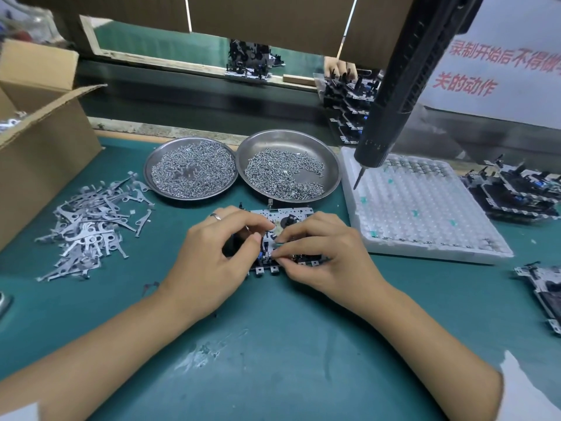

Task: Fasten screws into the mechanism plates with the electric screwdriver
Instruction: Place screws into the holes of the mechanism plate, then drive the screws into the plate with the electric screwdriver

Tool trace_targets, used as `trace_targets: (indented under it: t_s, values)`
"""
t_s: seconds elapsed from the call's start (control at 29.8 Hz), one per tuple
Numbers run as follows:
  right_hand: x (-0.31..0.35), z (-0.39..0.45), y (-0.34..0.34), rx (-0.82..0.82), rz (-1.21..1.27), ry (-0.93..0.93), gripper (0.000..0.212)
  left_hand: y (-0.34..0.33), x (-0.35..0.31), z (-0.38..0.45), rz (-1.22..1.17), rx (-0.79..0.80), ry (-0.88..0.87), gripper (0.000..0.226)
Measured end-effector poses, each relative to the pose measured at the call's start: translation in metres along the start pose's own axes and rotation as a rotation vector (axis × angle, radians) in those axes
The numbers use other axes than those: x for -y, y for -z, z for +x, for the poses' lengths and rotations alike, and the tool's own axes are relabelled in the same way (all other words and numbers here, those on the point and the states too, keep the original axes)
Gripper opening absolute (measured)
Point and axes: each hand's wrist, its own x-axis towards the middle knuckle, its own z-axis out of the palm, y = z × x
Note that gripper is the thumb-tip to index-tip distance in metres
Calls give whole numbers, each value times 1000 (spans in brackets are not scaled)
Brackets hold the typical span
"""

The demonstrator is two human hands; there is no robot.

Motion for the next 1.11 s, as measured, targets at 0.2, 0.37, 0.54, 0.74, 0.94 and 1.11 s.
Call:
trace_targets:
  t_s: [0.2,0.37,0.54,0.74,0.94,1.11]
  values:
    - [-1,-1,4,110,63,-20,13,-1,1,-3,127,94,-95,26]
    - [2,2,6,88,150,-144,17,-3,3,-3,218,122,-129,40]
    - [3,2,7,95,185,-172,15,-4,5,-2,212,116,-117,40]
    - [4,0,8,105,257,-244,15,-7,5,-1,177,97,-87,32]
    - [12,12,19,-536,142,-261,23,-7,9,-3,173,105,-84,23]
    - [3,62,59,-756,231,-451,74,-7,8,-1,145,100,-76,22]
